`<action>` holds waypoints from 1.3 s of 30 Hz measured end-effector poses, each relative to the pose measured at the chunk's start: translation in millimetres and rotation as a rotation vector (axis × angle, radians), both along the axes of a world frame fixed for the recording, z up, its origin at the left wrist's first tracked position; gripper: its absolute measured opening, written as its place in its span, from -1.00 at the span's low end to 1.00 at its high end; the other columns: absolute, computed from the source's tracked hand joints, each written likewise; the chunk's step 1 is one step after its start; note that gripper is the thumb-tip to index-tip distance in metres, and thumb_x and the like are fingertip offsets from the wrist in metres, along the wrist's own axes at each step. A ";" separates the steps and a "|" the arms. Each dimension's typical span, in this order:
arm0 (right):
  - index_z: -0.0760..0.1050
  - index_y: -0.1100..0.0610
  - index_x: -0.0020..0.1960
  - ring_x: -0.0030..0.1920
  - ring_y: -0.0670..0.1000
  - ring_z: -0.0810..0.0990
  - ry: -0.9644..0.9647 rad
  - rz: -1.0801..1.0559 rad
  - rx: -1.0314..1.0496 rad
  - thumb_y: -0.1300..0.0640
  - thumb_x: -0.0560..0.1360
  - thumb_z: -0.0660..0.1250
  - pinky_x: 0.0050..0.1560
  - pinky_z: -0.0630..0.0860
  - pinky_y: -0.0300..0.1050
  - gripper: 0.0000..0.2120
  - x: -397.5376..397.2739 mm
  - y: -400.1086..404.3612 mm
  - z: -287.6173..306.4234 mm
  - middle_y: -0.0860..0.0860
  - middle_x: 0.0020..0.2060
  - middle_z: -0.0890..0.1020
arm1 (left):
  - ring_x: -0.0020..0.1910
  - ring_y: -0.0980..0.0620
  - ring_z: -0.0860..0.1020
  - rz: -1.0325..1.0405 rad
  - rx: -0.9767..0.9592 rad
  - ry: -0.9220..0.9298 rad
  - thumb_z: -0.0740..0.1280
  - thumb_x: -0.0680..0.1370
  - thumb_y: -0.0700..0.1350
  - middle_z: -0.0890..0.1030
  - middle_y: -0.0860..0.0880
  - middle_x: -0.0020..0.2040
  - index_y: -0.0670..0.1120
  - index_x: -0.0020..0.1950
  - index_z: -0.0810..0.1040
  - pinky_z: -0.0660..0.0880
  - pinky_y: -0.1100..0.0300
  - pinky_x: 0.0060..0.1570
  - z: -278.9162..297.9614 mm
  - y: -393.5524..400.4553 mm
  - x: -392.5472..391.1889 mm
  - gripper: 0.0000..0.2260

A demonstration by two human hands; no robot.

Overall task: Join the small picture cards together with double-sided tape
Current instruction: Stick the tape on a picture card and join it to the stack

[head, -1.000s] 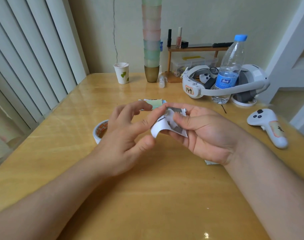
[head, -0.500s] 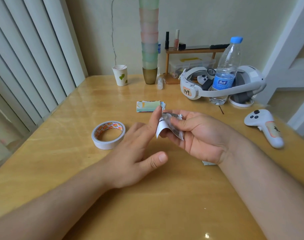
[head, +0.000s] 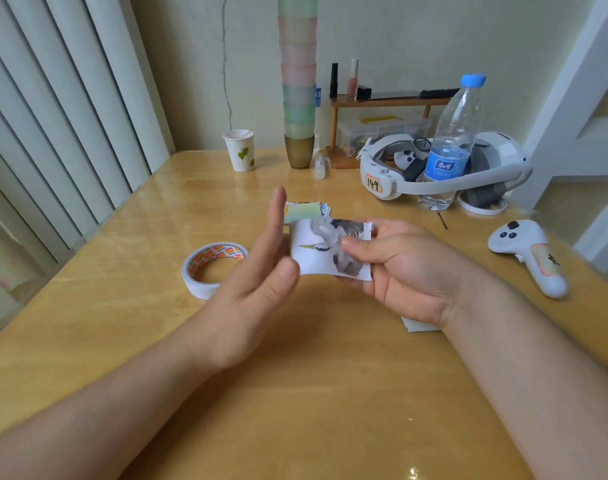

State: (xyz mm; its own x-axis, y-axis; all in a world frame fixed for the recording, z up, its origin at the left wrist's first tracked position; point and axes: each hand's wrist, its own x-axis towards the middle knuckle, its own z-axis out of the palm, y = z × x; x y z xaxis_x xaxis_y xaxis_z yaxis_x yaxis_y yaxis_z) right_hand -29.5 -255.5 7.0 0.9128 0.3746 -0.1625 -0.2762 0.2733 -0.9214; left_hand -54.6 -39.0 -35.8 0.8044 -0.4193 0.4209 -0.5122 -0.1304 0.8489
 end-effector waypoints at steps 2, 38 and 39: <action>0.54 0.22 0.30 0.14 0.20 0.72 -0.085 -0.045 -0.104 0.38 0.61 0.29 0.18 0.65 0.15 -0.71 -1.5 -0.3 1.5 0.18 0.13 0.73 | 0.49 -0.06 0.49 0.043 -0.231 0.217 0.32 0.59 0.32 0.57 -0.01 0.46 0.14 0.71 0.03 0.36 -0.06 0.48 0.6 -1.1 3.6 -0.21; 0.67 0.12 -0.03 -0.32 0.00 0.62 -0.373 -0.234 -0.688 0.18 0.58 0.44 -0.26 0.55 -0.09 -0.95 12.3 -25.1 -2.5 0.02 -0.32 0.68 | -0.43 0.19 0.56 0.360 -0.317 0.401 0.39 0.64 -0.21 0.64 0.12 -0.39 -0.16 0.05 0.72 0.60 0.24 -0.26 3.0 -17.9 13.2 -0.89; 0.66 0.12 -0.03 -0.33 0.01 0.63 -0.373 -0.247 -0.682 0.18 0.57 0.45 -0.26 0.56 -0.08 -0.98 12.6 -25.4 -2.1 0.02 -0.33 0.68 | -0.42 0.18 0.57 0.361 -0.313 0.400 0.39 0.64 -0.20 0.65 0.12 -0.38 -0.14 0.04 0.73 0.61 0.21 -0.23 3.2 -17.7 13.0 -0.89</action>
State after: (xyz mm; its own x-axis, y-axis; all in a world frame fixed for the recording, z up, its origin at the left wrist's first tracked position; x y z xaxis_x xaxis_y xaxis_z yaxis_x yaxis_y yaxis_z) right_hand -16.9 -280.8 4.9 0.9953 0.0842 0.0483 0.0761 -0.3684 -0.9266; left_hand -41.7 -56.6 -32.6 0.9931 0.0029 0.1170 -0.1170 0.0500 0.9919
